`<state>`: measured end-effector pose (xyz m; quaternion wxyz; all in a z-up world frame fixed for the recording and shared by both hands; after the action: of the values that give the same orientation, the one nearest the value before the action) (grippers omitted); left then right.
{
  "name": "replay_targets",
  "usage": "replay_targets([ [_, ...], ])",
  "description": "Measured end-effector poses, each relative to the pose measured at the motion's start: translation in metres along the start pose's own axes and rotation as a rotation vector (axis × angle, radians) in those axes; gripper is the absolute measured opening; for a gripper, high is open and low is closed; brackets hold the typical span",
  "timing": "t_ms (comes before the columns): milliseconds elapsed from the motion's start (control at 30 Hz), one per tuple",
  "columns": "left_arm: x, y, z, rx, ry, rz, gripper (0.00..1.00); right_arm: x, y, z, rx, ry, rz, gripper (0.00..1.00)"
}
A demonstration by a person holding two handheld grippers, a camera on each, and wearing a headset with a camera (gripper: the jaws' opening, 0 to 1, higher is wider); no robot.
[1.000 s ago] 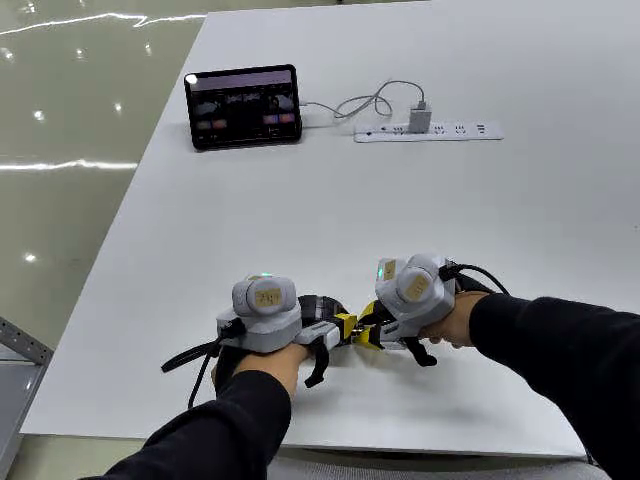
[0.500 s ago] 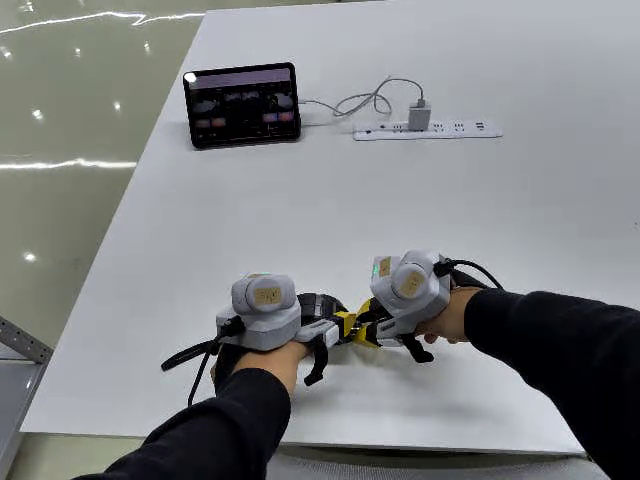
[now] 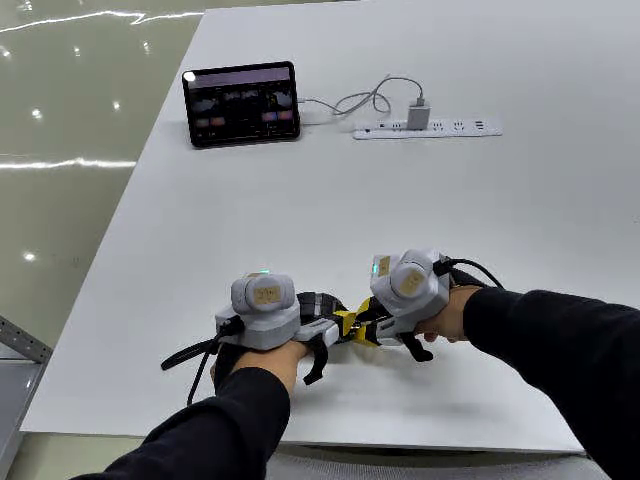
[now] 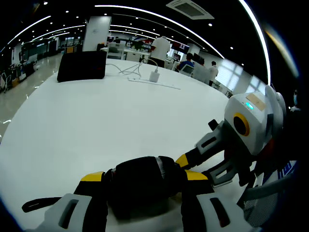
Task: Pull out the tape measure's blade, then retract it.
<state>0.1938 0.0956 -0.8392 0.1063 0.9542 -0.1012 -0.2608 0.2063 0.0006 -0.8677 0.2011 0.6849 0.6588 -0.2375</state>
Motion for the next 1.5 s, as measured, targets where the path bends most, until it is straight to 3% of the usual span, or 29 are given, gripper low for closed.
replay_targets([
  [800,0.001,0.000,0.000,0.014,-0.022,0.019,0.60,0.002,-0.001,-0.001,-0.013,-0.043,0.000,0.13],
  [900,0.000,0.000,0.000,0.036,-0.047,0.046,0.60,0.000,-0.002,-0.001,-0.007,-0.042,0.009,0.13],
  [1033,-0.001,-0.001,-0.005,0.044,-0.056,0.084,0.59,-0.006,0.002,-0.004,-0.023,-0.023,0.038,0.19],
  [1100,-0.001,-0.002,-0.011,0.056,-0.044,0.103,0.59,-0.010,0.003,-0.005,0.003,-0.013,0.044,0.21],
  [1300,-0.001,0.003,-0.022,0.087,-0.056,0.149,0.71,-0.018,0.007,-0.004,0.048,-0.007,0.071,0.24],
  [1367,-0.001,0.004,-0.026,0.124,-0.049,0.166,0.77,-0.021,0.006,-0.005,0.058,-0.003,0.080,0.25],
  [1500,-0.001,0.003,-0.027,0.139,-0.046,0.171,0.93,-0.026,0.008,-0.005,0.065,0.008,0.099,0.27],
])
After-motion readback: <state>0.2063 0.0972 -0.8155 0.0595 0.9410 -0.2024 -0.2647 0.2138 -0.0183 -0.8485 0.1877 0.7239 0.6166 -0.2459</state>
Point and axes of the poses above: the centre of the closed fingertips' face, and the gripper's own axes: x roughly forward along the fingers, y roughly to its right, z roughly out of its underside, the point moved 5 cm from there along -x, roughly backward along the fingers, and after that the axes turned 13 degrees about y, right-handed, at the moved point
